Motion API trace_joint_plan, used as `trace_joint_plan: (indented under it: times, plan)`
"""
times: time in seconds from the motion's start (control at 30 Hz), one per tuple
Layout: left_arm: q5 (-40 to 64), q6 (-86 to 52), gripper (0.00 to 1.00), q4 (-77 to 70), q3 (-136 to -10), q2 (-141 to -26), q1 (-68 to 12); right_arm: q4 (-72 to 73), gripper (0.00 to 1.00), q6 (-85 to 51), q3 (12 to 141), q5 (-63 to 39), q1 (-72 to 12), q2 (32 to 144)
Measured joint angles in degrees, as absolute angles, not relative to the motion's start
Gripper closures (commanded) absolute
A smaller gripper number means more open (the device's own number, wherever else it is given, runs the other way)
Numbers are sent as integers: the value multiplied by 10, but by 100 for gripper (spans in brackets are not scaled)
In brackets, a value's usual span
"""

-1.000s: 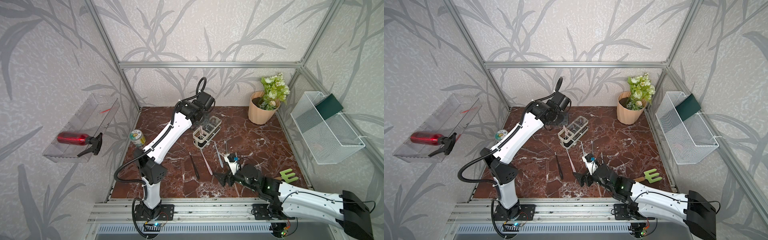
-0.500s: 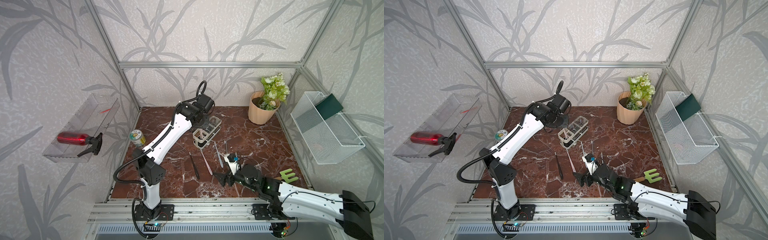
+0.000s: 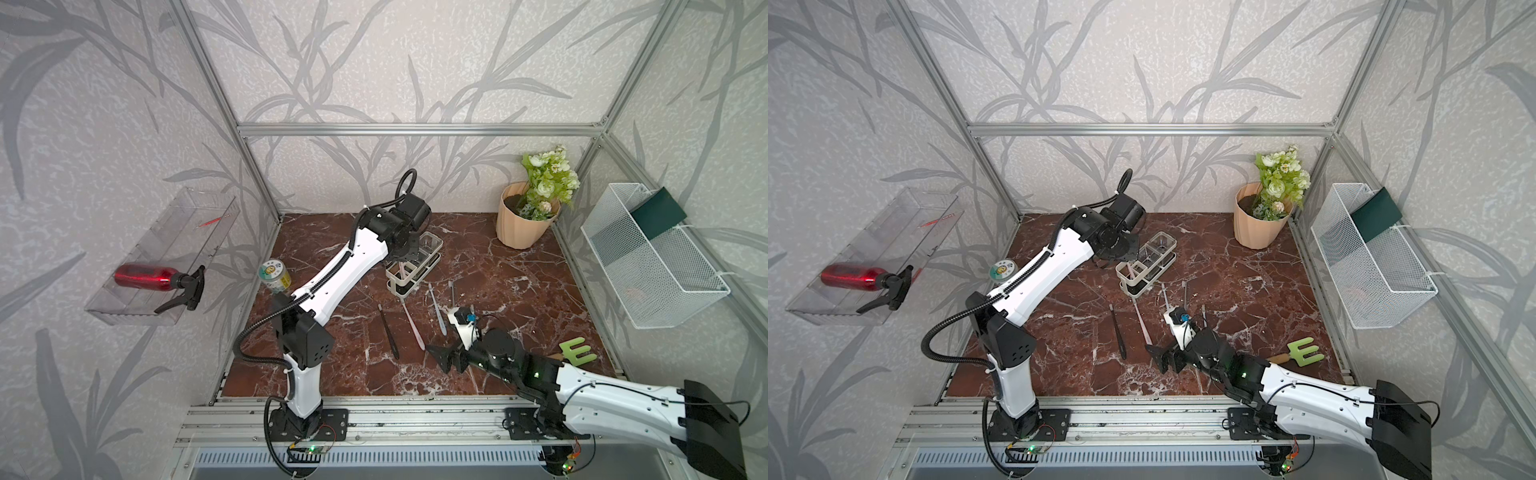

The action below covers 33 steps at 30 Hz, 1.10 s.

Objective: Place the toothbrush into the toothbrush holder
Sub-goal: Place the toothbrush in the toothbrush holder.

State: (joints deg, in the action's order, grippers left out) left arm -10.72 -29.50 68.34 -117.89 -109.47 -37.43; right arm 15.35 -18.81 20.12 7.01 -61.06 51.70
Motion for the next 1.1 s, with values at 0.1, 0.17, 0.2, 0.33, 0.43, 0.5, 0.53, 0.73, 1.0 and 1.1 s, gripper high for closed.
trace_joint_plan:
  times: [0.1, 0.17, 0.2, 0.33, 0.43, 0.5, 0.53, 0.73, 1.0, 1.1]
  plan:
    - [-113, -295, 100, 685, -1179, -1112, -374, 154, 2, -188, 201, 70, -611, 517]
    - [-117, -294, 100, 688, -1179, -1124, -374, 154, 2, -188, 201, 70, -611, 517]
    - [-119, -293, 100, 689, -1179, -1130, -374, 154, 2, -188, 201, 70, -611, 517]
    - [-122, -293, 100, 691, -1179, -1151, -374, 154, 2, -188, 201, 70, -611, 517]
    - [-124, -293, 100, 692, -1180, -1162, -374, 154, 2, -188, 201, 70, -611, 517]
    - [-125, -293, 100, 692, -1180, -1164, -374, 154, 2, -188, 201, 70, -611, 517]
    - [-126, -293, 100, 692, -1180, -1164, -374, 154, 2, -188, 201, 70, -611, 517]
    - [-139, -294, 100, 669, -1161, -1163, -374, 154, 2, -188, 201, 70, -611, 517]
    - [-147, -298, 100, 618, -1114, -1142, -373, 154, 2, -188, 201, 69, -611, 517]
    - [-147, -302, 100, 597, -1088, -1127, -373, 154, 2, -188, 201, 69, -611, 518]
